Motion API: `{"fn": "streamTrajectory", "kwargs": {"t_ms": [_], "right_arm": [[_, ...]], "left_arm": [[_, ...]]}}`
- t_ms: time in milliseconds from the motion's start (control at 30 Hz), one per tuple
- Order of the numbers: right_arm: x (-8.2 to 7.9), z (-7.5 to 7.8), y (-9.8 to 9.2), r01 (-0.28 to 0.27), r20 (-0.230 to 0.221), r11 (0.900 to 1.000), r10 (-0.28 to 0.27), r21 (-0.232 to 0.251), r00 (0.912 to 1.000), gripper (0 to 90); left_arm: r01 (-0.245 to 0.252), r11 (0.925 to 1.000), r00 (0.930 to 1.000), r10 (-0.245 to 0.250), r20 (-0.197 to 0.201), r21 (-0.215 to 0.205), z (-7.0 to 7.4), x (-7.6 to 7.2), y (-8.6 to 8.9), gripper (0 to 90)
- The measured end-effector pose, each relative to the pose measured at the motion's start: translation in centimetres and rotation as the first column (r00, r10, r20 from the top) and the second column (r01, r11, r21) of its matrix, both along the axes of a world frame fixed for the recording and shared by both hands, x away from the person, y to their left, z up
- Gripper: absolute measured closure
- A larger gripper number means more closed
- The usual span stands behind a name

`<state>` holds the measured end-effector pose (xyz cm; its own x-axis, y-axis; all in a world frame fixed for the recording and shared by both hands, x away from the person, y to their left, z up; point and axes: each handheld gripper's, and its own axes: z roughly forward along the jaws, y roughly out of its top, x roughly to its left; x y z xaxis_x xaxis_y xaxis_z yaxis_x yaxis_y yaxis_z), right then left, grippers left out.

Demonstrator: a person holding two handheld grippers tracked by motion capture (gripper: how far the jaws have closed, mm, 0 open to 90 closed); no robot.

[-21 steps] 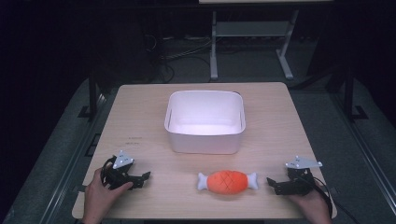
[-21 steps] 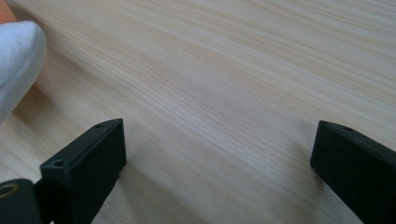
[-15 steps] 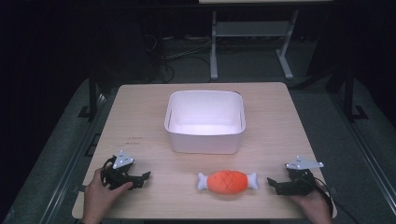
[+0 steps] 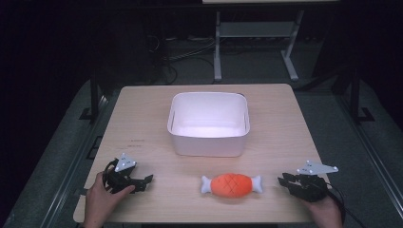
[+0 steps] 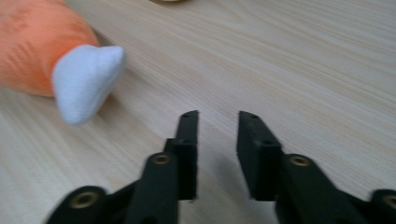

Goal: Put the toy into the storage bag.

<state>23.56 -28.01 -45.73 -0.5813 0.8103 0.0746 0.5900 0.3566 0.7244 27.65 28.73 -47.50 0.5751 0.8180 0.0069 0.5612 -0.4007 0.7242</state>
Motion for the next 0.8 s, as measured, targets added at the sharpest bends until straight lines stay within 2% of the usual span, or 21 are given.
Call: {"fn": "streamTrajectory", "kwargs": {"t_ms": [100, 300, 400, 567, 633, 800], "right_arm": [[-0.6, 0.7, 0.1, -0.026, 0.006, 1.000, 0.026, 0.017, 0.9996, 89.4], [-1.4, 1.3, 0.8, -0.067, 0.009, 0.997, 0.067, 0.026, 0.9977, 89.5], [-2.1, 1.5, 1.7, -0.110, 0.011, 0.994, 0.110, 0.028, 0.9939, 89.5], [-2.9, 1.8, 2.7, -0.146, 0.021, 0.989, 0.146, 0.037, 0.9891, 89.5], [-3.3, 1.8, 3.2, -0.169, 0.017, 0.984, 0.169, 0.055, 0.9855, 89.4], [-3.7, 1.4, 4.6, -0.218, 0.003, 0.974, 0.218, 0.060, 0.9760, 89.4]], "left_arm": [[0.000, 1.0000, 1.0000, 0.000, 0.000, -0.001, 0.0, 0.0, 0.0, 12.8], [0.000, 1.0000, 1.0000, 0.000, 0.000, -0.001, 0.0, 0.0, 0.0, 12.8], [0.000, 1.0000, 1.0000, 0.000, 0.000, 0.000, 0.0, 0.0, 0.0, 12.8], [0.000, 1.0000, 1.0000, 0.000, 0.000, 0.000, 0.0, 0.0, 0.0, 12.8], [0.000, 1.0000, 1.0000, 0.000, 0.000, 0.000, 0.0, 0.0, 0.0, 12.8], [0.000, 1.0000, 1.0000, 0.000, 0.001, -0.001, 0.0, 0.0, 0.0, 12.8]]}}
